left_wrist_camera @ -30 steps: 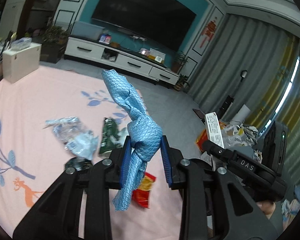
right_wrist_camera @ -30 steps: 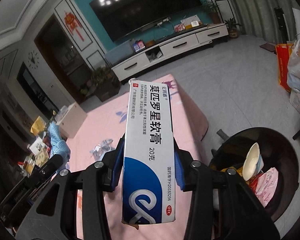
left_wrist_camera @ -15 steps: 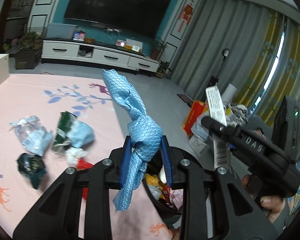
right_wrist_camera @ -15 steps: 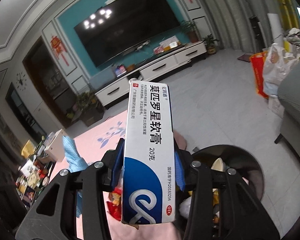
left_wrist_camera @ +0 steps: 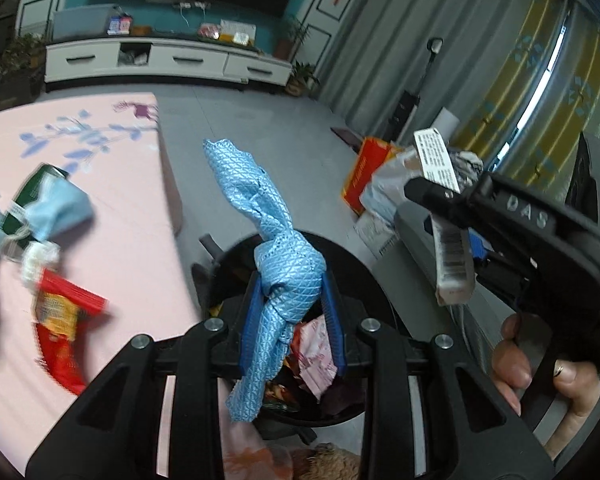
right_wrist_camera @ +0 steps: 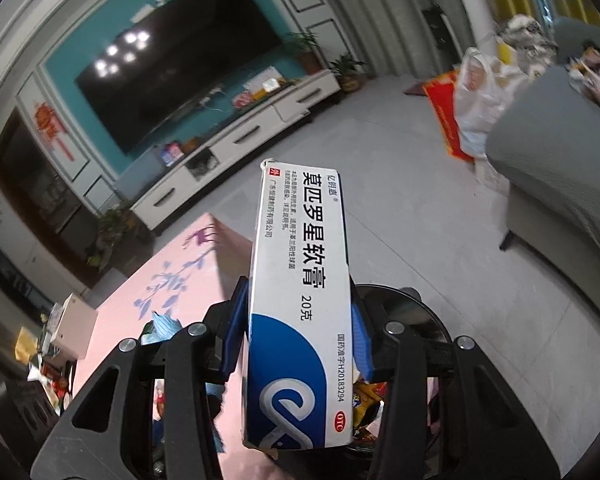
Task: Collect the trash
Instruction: 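Carry the medicine box and blue cloth over the black trash bin, then open both tools to drop the box and cloth into the bin, then move both tools back over the table toward the remaining trash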
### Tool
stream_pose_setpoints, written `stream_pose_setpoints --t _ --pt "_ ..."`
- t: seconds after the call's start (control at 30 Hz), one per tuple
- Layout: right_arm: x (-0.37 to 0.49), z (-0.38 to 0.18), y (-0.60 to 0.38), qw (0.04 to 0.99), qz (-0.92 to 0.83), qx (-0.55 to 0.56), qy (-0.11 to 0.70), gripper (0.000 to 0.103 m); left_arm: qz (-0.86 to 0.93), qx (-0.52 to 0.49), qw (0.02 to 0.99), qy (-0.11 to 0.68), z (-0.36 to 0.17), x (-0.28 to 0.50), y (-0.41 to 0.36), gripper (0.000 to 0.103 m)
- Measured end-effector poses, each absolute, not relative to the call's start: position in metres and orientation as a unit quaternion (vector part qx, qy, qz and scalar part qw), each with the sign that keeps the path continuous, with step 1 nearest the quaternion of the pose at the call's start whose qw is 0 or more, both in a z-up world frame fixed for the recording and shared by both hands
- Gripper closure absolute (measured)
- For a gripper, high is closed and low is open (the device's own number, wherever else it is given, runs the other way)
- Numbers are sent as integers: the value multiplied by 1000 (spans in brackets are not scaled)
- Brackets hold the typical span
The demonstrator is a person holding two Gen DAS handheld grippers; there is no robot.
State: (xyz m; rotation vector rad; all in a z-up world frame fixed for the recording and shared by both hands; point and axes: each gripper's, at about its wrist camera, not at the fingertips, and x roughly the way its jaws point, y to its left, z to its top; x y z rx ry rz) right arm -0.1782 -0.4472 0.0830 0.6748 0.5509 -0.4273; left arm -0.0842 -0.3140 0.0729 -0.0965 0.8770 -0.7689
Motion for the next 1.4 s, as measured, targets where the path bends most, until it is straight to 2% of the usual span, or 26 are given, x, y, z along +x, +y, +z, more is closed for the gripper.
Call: stream_pose_setpoints --t 0.43,0.53,0.57,0.6,0.63,0.7,0.77,0.9,1.0,1.17,1.23,1.4 --pt "-156 37 -471 837 -239 333 361 59 -392 -19 777 493 19 -71 -364 72" --pt "-157 38 -473 835 -245 335 361 59 -396 -18 768 504 12 -70 -370 72" --pt "-158 39 -475 836 -248 336 356 59 -396 -19 764 509 10 -70 -371 62" --pt "-161 42 -475 838 -249 338 348 54 -397 -23 762 512 10 -70 -372 40" --pt "-163 44 -476 840 -249 341 341 44 -394 -28 763 511 11 -70 -373 35" --pt "-171 51 -477 845 -250 353 315 33 -382 -33 774 504 15 -71 -369 24" --pt "-176 58 -475 849 -249 355 301 30 -388 -47 772 502 21 -69 -361 12" --pt "-184 73 -469 860 -252 353 269 22 -376 -73 785 487 42 -63 -333 8" --pt "-186 83 -461 871 -245 348 247 18 -344 -66 826 442 68 -65 -300 4" --pt "-178 101 -438 891 -230 323 219 13 -263 -47 888 374 105 -57 -245 3" --pt "-173 105 -428 901 -218 310 212 3 -218 -38 908 355 114 -53 -217 3" --pt "-154 117 -393 925 -188 258 208 3 -126 -33 931 341 120 -42 -150 3"
